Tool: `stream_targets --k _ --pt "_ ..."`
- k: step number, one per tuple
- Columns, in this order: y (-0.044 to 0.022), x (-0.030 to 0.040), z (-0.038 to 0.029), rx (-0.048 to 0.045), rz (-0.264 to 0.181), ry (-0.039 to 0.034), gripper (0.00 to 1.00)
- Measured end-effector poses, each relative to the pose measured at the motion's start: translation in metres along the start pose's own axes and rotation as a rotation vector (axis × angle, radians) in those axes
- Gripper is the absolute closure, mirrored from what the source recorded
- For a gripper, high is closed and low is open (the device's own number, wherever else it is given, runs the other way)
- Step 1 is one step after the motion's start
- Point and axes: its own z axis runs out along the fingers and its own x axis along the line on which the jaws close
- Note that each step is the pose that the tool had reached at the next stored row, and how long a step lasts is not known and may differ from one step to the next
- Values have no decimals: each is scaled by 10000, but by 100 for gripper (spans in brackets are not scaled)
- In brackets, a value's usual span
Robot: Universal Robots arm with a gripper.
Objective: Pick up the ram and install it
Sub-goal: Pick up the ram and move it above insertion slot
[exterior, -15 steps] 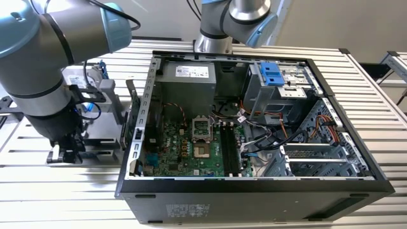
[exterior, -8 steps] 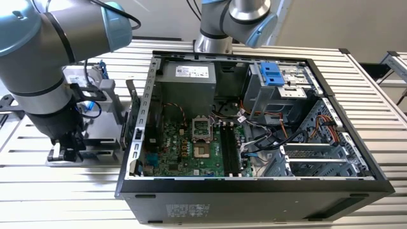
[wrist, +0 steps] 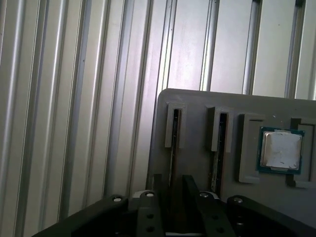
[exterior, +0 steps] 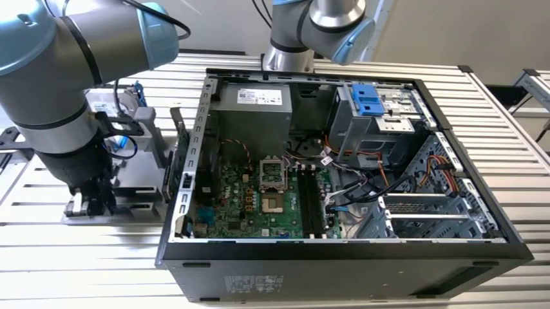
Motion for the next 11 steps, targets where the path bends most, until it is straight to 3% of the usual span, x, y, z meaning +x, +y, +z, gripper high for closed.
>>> stream_targets --k 11 --pt "0 -2 0 0 0 -1 100"
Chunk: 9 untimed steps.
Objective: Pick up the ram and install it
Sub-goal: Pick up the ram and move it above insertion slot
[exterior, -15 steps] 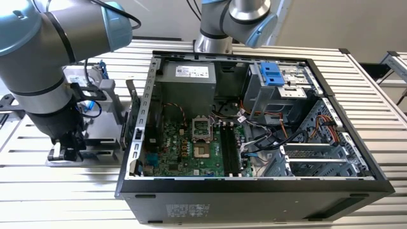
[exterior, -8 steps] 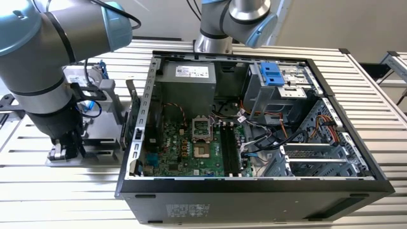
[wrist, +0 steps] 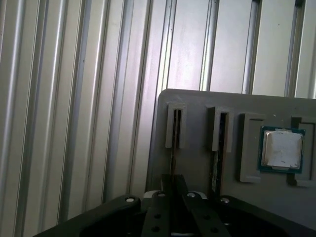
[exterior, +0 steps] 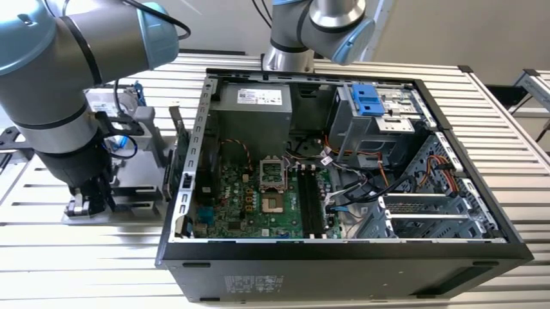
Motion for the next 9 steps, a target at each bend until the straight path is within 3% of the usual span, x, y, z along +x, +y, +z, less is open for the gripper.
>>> stream_targets --k 9 --pt "0 -1 0 -1 0 1 100"
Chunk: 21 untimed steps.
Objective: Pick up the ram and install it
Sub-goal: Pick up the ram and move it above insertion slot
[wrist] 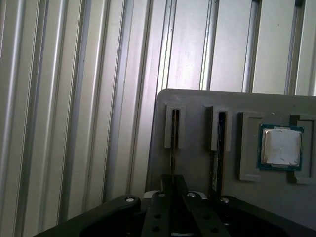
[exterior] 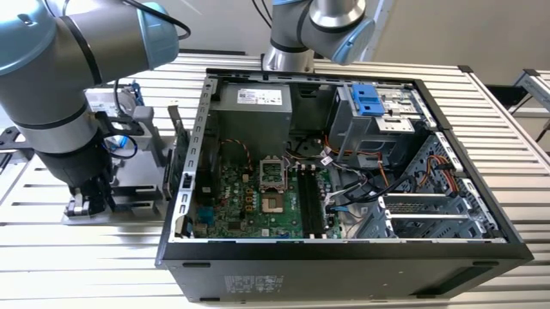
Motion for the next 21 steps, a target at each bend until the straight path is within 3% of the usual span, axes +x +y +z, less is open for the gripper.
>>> stream_targets --k 11,21 --pt "0 -2 -6 -2 0 1 100" --pt "9 1 -135 0 0 0 100"
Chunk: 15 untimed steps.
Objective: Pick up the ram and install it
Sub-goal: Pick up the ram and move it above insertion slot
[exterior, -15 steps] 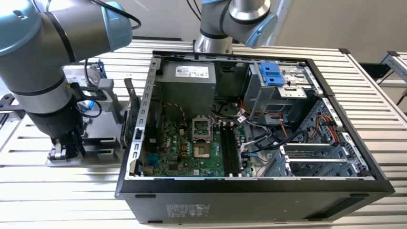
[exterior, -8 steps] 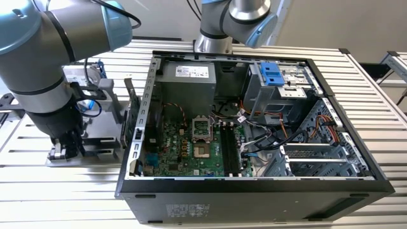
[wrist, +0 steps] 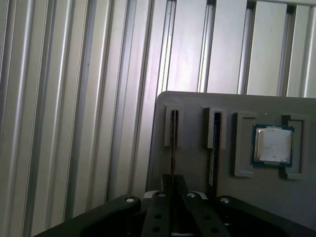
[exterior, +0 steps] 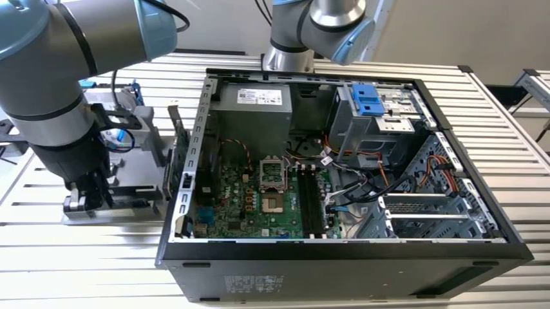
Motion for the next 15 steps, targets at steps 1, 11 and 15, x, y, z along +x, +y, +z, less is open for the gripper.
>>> stream_targets --k 1,11,15 --pt "1 0 -11 0 0 0 100" --pt "8 3 -120 -1 1 1 100" --pt "11 3 -156 1 3 0 100"
